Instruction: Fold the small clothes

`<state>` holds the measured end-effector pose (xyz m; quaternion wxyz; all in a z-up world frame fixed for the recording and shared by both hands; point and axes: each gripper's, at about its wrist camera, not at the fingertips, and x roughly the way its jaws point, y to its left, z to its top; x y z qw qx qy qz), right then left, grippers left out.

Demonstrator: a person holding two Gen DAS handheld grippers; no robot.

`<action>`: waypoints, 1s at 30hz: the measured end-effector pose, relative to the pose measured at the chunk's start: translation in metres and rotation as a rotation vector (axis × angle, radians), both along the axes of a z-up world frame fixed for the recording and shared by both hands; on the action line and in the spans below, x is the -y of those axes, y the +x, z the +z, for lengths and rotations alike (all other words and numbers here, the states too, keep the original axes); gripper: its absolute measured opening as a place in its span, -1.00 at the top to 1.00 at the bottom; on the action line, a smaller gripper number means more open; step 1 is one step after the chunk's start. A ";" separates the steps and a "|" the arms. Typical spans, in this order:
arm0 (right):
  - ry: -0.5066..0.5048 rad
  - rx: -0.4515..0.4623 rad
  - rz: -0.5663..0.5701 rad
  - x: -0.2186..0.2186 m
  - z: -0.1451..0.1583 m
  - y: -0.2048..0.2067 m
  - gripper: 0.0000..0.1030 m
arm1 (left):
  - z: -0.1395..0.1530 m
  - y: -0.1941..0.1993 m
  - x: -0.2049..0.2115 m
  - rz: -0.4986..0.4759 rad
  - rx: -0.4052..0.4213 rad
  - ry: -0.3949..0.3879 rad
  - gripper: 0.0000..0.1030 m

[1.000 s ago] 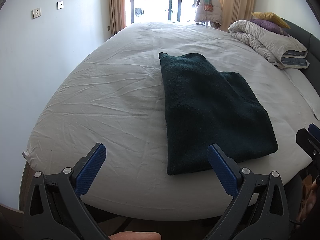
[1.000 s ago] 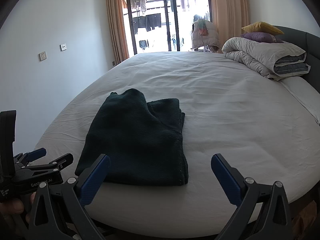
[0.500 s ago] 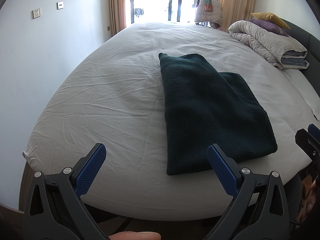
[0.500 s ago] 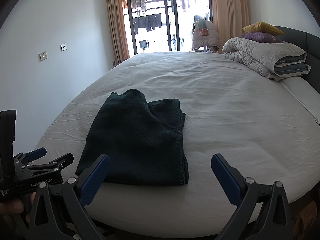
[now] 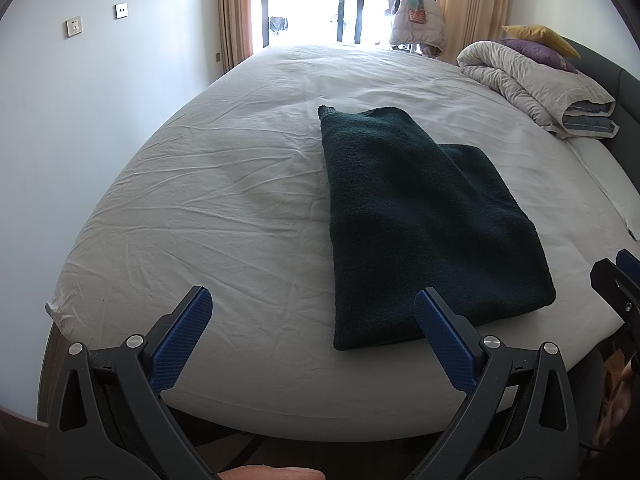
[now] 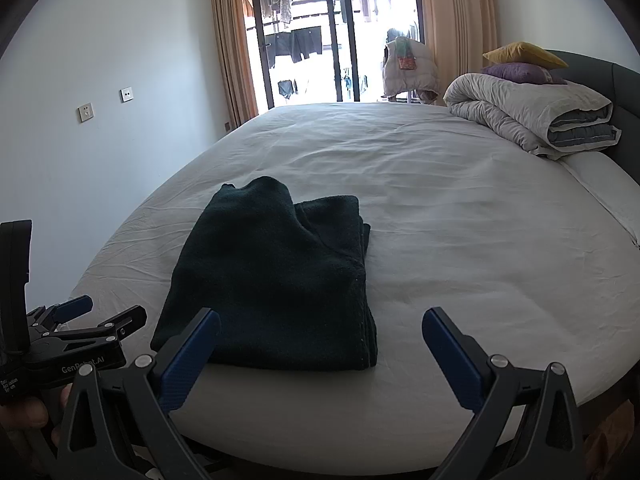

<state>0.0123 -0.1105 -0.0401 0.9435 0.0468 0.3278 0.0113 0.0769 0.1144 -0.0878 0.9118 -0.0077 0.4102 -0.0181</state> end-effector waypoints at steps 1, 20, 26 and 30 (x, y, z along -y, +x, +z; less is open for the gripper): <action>0.000 0.000 0.000 0.000 0.000 0.000 -1.00 | 0.000 0.000 0.000 -0.001 0.000 -0.001 -1.00; 0.005 -0.004 -0.001 -0.001 -0.001 -0.001 -1.00 | -0.001 0.000 -0.001 0.003 -0.007 0.001 -1.00; 0.010 -0.007 -0.004 -0.002 -0.003 -0.002 -1.00 | -0.004 0.000 0.001 0.005 -0.006 0.008 -1.00; 0.012 -0.010 -0.008 -0.002 -0.004 -0.001 -1.00 | -0.004 -0.001 0.003 0.001 0.011 0.023 -1.00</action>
